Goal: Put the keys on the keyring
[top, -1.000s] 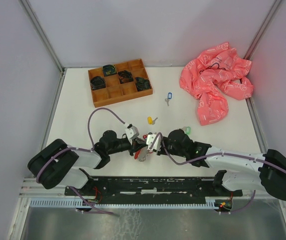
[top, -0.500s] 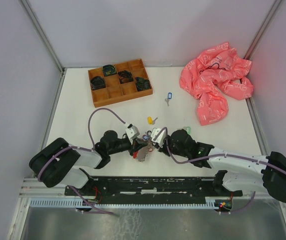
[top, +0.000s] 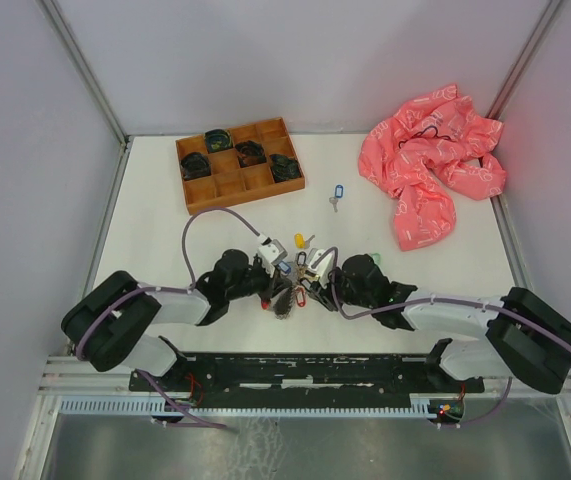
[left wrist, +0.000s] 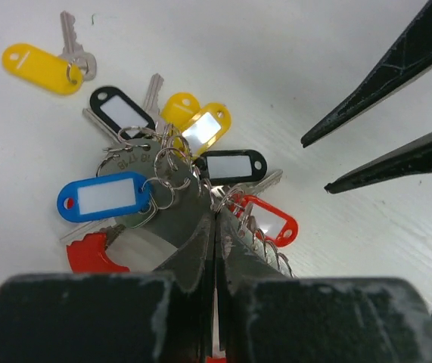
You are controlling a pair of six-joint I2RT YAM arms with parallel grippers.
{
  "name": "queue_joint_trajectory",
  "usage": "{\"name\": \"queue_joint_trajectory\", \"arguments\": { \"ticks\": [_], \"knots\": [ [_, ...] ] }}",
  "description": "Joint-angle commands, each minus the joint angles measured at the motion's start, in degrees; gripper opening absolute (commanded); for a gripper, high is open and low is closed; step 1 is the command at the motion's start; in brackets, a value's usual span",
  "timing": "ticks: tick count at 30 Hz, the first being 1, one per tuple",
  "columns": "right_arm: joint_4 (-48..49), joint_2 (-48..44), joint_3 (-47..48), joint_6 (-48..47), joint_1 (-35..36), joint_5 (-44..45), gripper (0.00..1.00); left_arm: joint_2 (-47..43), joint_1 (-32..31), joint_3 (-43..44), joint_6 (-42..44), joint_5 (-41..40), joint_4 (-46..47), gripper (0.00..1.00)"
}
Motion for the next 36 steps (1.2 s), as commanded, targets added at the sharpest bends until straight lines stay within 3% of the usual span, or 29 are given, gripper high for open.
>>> {"name": "queue_joint_trajectory", "arguments": {
  "ticks": [1, 7, 16, 25, 36],
  "knots": [
    [4.08, 2.36, 1.07, 1.37, -0.18, -1.33, 0.39, 1.58, -0.87, 3.75, -4.41, -4.79, -7.58, 0.05],
    [2.92, 4.71, 3.81, 2.01, -0.82, -1.74, 0.42, 1.15, -1.02, 4.33, -6.03, -9.43, -12.58, 0.14],
    [-6.62, 8.70, 12.20, 5.06, -1.23, -4.88, 0.44, -5.59, -1.02, 4.37, -7.65, -11.89, -17.77, 0.29],
    [-12.75, 16.11, 21.06, 18.73, -1.23, -6.10, 0.42, -12.10, -0.64, 0.85, -13.50, -17.37, -20.63, 0.34],
    [-16.73, 21.95, 25.25, 27.93, -1.24, -0.72, 0.36, -8.83, 0.34, 0.72, -16.80, -17.12, -21.48, 0.34]
  ]
}}
